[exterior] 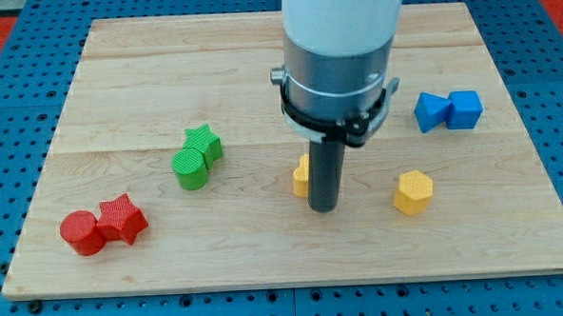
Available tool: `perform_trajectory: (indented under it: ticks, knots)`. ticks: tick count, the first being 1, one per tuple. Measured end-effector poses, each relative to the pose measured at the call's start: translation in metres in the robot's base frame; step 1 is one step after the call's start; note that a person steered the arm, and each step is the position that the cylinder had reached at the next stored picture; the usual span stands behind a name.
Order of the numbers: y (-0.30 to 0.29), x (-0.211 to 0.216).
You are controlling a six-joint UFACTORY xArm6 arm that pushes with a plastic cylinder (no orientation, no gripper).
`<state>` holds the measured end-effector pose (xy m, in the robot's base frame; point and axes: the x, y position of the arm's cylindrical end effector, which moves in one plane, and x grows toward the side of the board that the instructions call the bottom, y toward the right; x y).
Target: Place the green blocks and yellow heart in a diagonal line
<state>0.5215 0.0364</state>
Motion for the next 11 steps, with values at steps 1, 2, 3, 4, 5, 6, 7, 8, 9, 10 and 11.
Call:
perform_trajectory:
  ticks: [1, 2, 3, 4, 5, 6, 7, 8, 9, 10, 11]
  knots:
    - [-0.005, -0.045]
    - [-0.006, -0.091]
    - [-0.006, -0.134]
    - [-0.006, -0.139]
    - [-0.006, -0.056]
    - [-0.006, -0.040]
    - [-0.030, -0.038]
    - [-0.114, -0.031]
    - [-0.133, -0.031]
    - [-0.144, -0.031]
    - [-0.165, -0.034]
